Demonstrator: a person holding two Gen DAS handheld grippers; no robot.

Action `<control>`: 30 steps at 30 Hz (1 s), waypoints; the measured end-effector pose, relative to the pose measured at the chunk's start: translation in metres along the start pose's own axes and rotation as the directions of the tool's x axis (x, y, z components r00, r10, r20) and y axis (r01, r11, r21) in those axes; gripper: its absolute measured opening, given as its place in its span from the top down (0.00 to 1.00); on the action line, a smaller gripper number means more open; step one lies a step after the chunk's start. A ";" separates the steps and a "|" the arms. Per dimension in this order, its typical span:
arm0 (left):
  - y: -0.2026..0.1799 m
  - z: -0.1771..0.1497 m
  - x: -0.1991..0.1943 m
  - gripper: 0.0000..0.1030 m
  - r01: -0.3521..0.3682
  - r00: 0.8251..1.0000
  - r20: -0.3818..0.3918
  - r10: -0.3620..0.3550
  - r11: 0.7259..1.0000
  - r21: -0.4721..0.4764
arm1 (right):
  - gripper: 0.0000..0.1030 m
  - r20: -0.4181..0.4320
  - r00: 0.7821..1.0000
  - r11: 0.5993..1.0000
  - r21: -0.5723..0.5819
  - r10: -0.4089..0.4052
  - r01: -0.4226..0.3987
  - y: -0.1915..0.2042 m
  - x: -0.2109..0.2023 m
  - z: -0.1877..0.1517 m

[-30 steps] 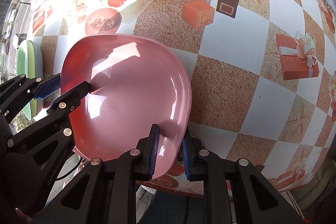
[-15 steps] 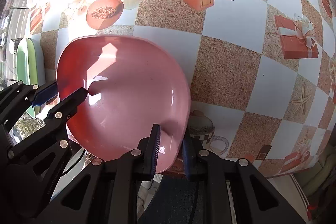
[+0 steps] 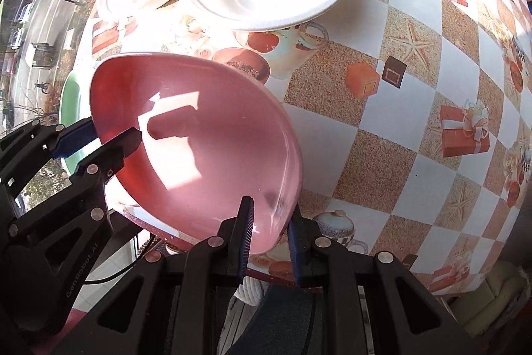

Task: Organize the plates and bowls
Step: 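Carry the pink plate to the green plate stack and lower it on top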

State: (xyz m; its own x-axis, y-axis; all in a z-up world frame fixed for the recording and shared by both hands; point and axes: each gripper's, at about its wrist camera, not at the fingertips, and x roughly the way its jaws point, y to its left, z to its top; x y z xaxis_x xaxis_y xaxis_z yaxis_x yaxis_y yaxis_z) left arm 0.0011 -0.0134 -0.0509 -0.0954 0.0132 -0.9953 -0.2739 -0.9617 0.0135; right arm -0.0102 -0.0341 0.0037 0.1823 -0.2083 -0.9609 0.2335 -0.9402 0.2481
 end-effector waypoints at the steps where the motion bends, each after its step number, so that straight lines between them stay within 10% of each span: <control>1: 0.002 -0.002 0.001 0.74 -0.006 1.000 0.005 0.006 1.000 -0.010 | 0.78 0.005 1.000 1.000 -0.012 -0.003 0.003 0.004 -0.003 0.001; 30: 0.070 -0.041 -0.027 0.74 -0.081 0.995 0.040 0.094 0.964 -0.252 | 0.78 0.029 0.999 0.959 -0.281 -0.021 0.028 0.069 -0.004 -0.006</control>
State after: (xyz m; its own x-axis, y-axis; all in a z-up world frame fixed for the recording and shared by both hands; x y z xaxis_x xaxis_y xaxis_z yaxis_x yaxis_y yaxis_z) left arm 0.0238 -0.0926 -0.0273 -0.1588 -0.0661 -0.9851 -0.0153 -0.9975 0.0694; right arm 0.0107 -0.0961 0.0256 0.1493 -0.1963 -0.9691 0.4976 -0.8320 0.2452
